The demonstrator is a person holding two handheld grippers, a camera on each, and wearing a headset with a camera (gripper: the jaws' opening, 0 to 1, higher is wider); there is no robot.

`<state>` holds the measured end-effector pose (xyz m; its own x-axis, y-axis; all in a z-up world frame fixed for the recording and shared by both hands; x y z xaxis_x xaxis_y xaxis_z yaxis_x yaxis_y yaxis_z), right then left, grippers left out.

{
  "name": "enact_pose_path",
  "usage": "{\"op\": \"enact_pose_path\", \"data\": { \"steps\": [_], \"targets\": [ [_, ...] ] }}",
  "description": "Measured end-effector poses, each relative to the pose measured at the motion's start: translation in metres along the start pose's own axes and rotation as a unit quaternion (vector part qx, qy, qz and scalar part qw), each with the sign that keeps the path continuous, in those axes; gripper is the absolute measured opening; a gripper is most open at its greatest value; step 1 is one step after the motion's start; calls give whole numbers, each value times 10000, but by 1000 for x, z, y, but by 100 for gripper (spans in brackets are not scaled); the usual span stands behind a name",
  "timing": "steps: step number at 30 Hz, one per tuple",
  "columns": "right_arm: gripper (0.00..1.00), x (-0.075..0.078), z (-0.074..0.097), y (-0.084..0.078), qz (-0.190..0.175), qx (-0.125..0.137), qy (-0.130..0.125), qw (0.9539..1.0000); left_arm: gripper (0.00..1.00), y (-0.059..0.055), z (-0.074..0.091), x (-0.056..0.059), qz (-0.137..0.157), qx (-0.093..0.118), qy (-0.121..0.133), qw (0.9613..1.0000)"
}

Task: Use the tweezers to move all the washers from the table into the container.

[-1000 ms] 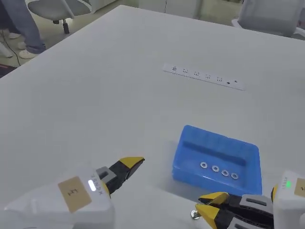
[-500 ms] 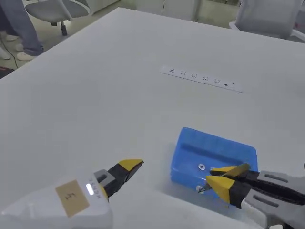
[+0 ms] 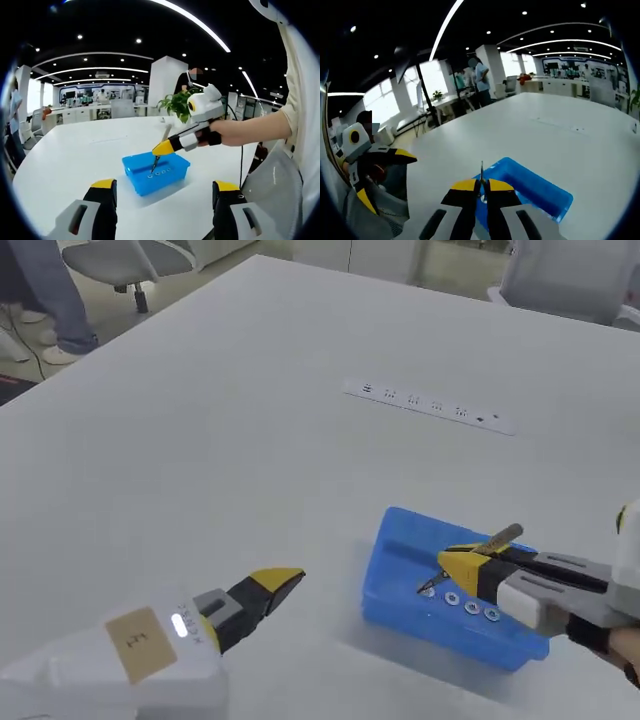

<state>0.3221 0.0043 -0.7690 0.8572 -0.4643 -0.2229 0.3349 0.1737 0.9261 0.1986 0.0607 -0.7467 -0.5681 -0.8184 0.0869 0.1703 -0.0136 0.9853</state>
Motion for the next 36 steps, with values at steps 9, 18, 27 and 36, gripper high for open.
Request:
{"op": "enact_pose_path", "data": {
  "steps": [9,18,27,36],
  "targets": [
    [3,6,-24,-6,332,-291,135,9989,72,2,2,-1,42,-40,-55,10000],
    [3,9,-39,-25,714,-671,301,9947,55,-4,11,-25,-29,-339,-195,9992],
    [3,8,-42,-28,1130,-821,374,9895,49,3,5,-43,-177,-405,-404,9982],
    [3,11,-45,-29,1305,-898,434,9864,34,20,-10,-47,-381,-334,-905,9946]
  ]
}}
Point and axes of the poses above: the centre of the closed fingertips' face, and the gripper's own axes: z roughly backward along the fingers, x roughly to its right, y roughly out of its top, the point moved 2 cm from there along z, roughly backward along the fingers, and after that the axes turned 9 degrees about x, right-handed, at the moved point
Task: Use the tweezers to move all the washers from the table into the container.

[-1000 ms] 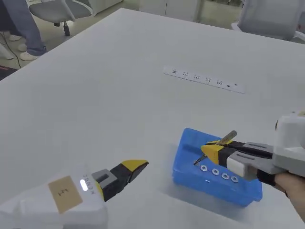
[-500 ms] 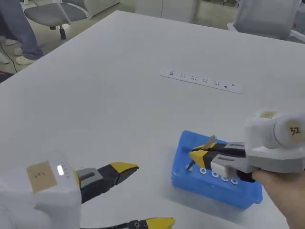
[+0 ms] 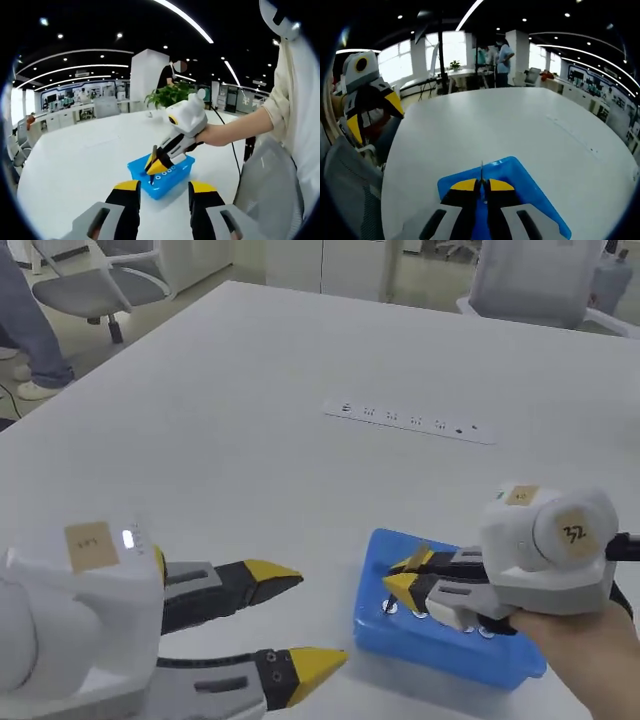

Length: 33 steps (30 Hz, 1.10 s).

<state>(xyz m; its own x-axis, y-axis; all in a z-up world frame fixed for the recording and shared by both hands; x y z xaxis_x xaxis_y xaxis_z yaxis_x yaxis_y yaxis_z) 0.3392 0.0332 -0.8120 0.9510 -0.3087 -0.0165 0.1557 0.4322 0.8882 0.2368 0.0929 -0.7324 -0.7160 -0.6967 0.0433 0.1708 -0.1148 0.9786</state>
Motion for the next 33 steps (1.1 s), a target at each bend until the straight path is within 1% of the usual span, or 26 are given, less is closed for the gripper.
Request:
{"op": "enact_pose_path", "data": {
  "steps": [3,5,7,10,13,14,17,21,22,25,27,28,29,30,31,32,33],
  "targets": [
    [4,0,3,4,-28,75,15,10000,33,8,-3,-5,12,67,-64,10000],
    [4,0,8,9,-32,169,-20,9998,32,13,-4,-7,37,121,-109,9999],
    [4,1,14,13,-27,235,-55,9997,30,18,-6,-7,10,137,-208,9997],
    [3,-2,24,20,-7,328,-48,9994,25,23,-8,-5,-179,57,-405,9990],
    [3,-12,39,29,59,426,38,9991,24,28,-9,-1,-269,27,-531,9982],
    [3,-15,43,31,95,444,75,9989,23,30,-10,1,-306,21,-607,9977],
    [3,-26,56,36,194,445,196,9986,22,37,-13,7,-393,23,-785,9961],
    [3,-46,74,38,278,401,436,9979,21,46,-18,19,-522,3,-1085,9927],
    [3,-52,79,37,294,355,528,9975,21,48,-20,24,-541,12,-1186,9915],
    [3,-67,87,30,389,178,761,9962,22,53,-24,33,-552,25,-1355,9892],
    [3,-77,92,22,570,-44,901,9943,21,56,-29,44,-520,87,-1548,9865],
    [3,-81,95,18,716,-161,971,9926,21,57,-31,54,-430,96,-1738,9838],
    [3,-85,98,12,903,-342,1034,9899,20,57,-33,58,-435,95,-1781,9830],
    [3,-89,99,8,960,-438,1086,9885,19,57,-35,66,-435,65,-1907,9807],
    [3,-96,101,4,1088,-547,1192,9854,18,55,-37,72,-422,32,-2011,9787],
    [3,-100,102,2,1130,-581,1258,9839,18,55,-41,82,-435,6,-2104,9766],
    [3,-106,103,0,1098,-625,1319,9832,17,54,-43,88,-426,1,-2191,9748]
  ]
}}
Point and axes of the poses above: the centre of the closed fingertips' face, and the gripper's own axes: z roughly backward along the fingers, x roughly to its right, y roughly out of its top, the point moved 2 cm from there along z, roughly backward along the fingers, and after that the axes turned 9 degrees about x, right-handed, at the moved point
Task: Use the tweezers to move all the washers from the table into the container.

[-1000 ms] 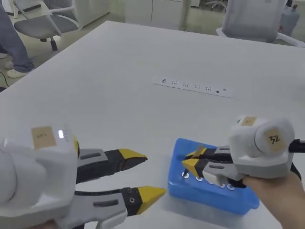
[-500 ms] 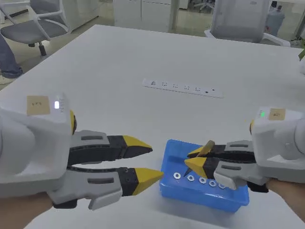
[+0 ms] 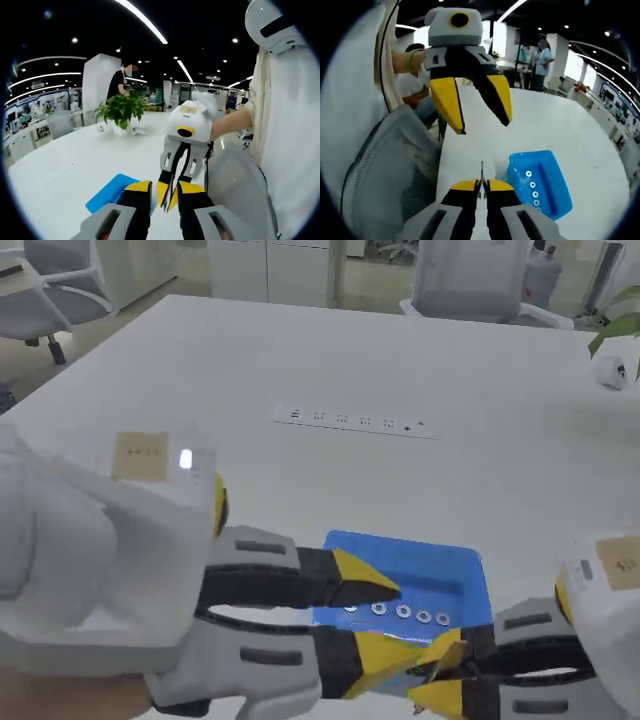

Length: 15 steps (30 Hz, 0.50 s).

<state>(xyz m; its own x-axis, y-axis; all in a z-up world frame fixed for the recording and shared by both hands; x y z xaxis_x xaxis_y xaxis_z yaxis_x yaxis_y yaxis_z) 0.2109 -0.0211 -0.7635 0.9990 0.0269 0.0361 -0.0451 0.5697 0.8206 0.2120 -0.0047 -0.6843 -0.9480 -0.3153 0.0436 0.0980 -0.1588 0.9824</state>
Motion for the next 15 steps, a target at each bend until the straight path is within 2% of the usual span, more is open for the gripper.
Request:
{"op": "enact_pose_path", "data": {
  "steps": [2,5,8,11,13,15],
  "targets": [
    [3,-7,-1,-3,99,-108,78,9999,14,-4,-6,10,-49,-109,-246,9996],
    [3,-13,-1,-6,200,-253,105,9994,10,-10,-12,18,-84,-264,-427,9987],
    [3,-16,0,-8,213,-285,113,9993,8,-15,-16,21,-63,-352,-517,9980],
    [3,-16,2,-9,166,-285,84,9994,0,-21,-18,23,-133,-477,-603,9969],
    [3,-17,3,-10,145,-298,66,9994,0,-27,-19,23,-167,-624,-600,9961],
    [3,-17,3,-15,128,-374,47,9992,0,-29,-19,24,-211,-669,-641,9955]
  ]
}}
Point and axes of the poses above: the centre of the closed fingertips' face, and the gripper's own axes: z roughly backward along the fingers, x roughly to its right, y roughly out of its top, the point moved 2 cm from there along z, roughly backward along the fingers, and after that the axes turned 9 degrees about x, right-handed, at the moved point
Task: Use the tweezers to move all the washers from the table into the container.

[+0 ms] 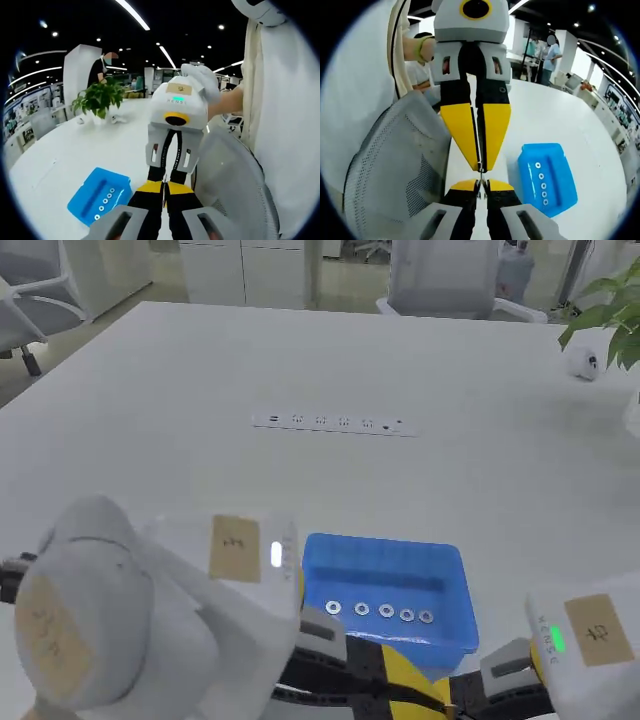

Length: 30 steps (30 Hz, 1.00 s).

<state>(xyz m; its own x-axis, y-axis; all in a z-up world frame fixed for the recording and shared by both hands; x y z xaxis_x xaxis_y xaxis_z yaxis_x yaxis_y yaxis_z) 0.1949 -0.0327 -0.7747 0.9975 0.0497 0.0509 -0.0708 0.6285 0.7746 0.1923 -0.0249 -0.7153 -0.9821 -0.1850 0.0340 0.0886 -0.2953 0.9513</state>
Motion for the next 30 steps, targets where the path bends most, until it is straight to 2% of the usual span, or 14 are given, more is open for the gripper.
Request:
{"op": "enact_pose_path", "data": {
  "steps": [4,5,9,11,13,15,17,20,21,24,27,30],
  "targets": [
    [3,-1,-6,-16,-161,-113,-19,9998,0,-15,-2,-1,28,-232,1,9997],
    [3,-2,-7,-19,-202,-167,-1,9997,0,-21,-2,-1,25,-323,-17,9995],
    [3,-8,-13,-29,-195,-332,44,9992,0,-35,-5,1,67,-432,-68,9990],
    [3,-10,-16,-35,-176,-431,81,9989,0,-43,-5,3,48,-559,-65,9984],
    [3,-9,-18,-38,-106,-512,54,9986,0,-50,-5,2,-28,-703,-50,9975],
    [3,-9,-19,-41,-80,-538,21,9985,0,-55,-4,1,26,-729,-39,9973],
    [3,-9,-23,-44,-106,-507,2,9987,0,-59,-4,0,87,-742,-10,9972],
    [4,-8,-32,-49,-107,-504,-60,9987,0,-72,-3,-3,143,-897,23,9959],
    [4,-7,-35,-47,-96,-382,-116,9992,0,-77,-1,-5,139,-982,70,9950],
    [4,-4,-39,-48,-256,-276,-215,9991,0,-86,5,-10,216,-1022,136,9944],
    [5,-5,-44,-50,-345,-123,-281,9989,0,-97,9,-11,260,-1107,164,9934],
    [11,-6,-48,-58,-623,22,-339,9975,0,-109,10,-11,332,-1172,180,9924]
  ]
}}
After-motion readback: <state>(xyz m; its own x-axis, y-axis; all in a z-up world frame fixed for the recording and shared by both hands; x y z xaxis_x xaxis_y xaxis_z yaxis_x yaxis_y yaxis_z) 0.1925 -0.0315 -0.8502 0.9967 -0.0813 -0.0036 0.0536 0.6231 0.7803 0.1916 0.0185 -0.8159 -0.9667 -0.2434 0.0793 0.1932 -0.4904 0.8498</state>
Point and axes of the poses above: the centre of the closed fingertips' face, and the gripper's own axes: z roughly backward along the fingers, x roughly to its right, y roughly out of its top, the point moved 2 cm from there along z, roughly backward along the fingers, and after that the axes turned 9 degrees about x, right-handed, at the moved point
